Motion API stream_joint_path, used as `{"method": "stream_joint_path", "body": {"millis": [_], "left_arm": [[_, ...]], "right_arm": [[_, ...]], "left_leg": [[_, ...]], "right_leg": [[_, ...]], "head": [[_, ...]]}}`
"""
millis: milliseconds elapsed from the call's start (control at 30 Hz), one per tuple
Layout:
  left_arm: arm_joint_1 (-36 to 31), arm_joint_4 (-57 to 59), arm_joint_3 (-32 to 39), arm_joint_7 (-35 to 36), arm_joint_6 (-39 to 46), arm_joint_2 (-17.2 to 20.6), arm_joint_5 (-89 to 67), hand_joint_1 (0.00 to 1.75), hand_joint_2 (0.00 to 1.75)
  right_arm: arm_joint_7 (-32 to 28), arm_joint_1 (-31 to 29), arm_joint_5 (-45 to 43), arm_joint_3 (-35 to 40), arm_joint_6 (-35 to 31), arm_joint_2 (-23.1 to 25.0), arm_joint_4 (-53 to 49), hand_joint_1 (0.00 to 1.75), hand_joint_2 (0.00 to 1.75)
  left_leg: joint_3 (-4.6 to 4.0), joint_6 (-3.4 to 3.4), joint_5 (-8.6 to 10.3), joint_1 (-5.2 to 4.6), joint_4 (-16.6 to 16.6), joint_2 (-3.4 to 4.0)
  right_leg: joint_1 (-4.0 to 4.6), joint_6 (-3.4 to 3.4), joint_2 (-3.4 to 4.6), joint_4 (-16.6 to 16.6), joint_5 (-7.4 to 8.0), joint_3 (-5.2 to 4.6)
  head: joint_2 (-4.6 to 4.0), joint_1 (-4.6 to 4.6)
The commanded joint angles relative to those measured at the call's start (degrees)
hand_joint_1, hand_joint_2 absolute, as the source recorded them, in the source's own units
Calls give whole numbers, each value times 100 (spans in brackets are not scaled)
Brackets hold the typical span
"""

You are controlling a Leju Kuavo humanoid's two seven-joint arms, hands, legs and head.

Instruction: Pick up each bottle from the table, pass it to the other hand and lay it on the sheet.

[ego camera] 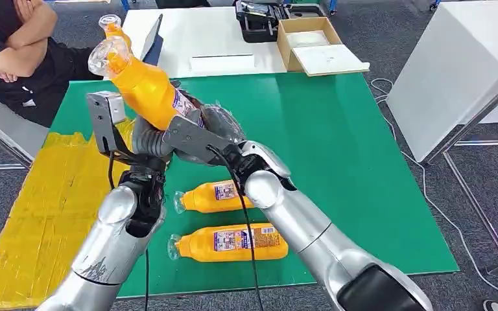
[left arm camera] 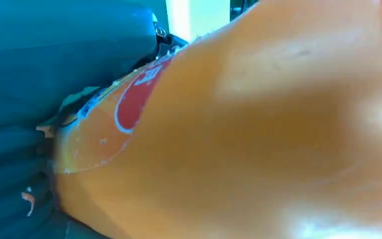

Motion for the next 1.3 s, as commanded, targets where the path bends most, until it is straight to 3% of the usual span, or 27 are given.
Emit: {"method": "stream_joint_path", "body": {"millis": [33, 367, 400, 467, 500, 533, 567, 1300], "left_arm": [[-739, 428, -301, -37, -109, -212, 14, 175, 175], [-658, 374, -228, -76, -118, -183, -2, 175, 175], [-646, 361, -224, -87, -122, -182, -11, 175, 175], [-646, 361, -224, -87, -122, -182, -11, 175, 175], [-638, 352, -219, -98, -115, -181, -21, 175, 175], [-633, 349, -216, -102, -116, -181, -25, 175, 175], [-625, 344, -199, -109, -121, -178, -31, 175, 175], [-472, 159, -5, -160, -124, -146, -159, 175, 175]], "right_arm": [[-112, 167, 6, 798, 174, 200, 344, 175, 175], [-177, 225, 83, 763, 195, 226, 281, 175, 175], [-190, 239, 102, 755, 193, 231, 256, 164, 175], [-190, 239, 102, 755, 193, 231, 256, 164, 175], [-230, 243, 125, 769, 191, 220, 223, 37, 175], [-253, 242, 132, 773, 214, 219, 220, 0, 175], [-264, 253, 107, 736, 242, 230, 213, 0, 0], [-207, 240, 243, 681, 307, 166, 340, 0, 0]], "left_leg": [[19, -26, -11, 6, 8, -21], [17, -21, -8, 5, 3, -15], [18, -22, -9, 6, 3, -15], [28, -29, -14, 6, 4, -16], [21, -24, -10, 6, 3, -15], [8, -15, -4, 6, 1, -10], [14, -20, -8, 6, 3, -12], [6, -14, -3, 6, 1, -9]], "right_leg": [[7, -7, -35, 5, -17, 28], [6, -6, -26, 0, -12, 24], [6, -6, -27, 0, -13, 25], [6, -8, -32, 2, -19, 35], [6, -6, -28, 0, -14, 28], [6, -5, -17, -2, -6, 14], [6, -6, -22, 0, -11, 20], [6, -4, -16, -2, -5, 12]], "head": [[0, 0], [0, 0], [0, 0], [0, 0], [0, 0], [0, 0], [0, 0], [0, 0]]}}
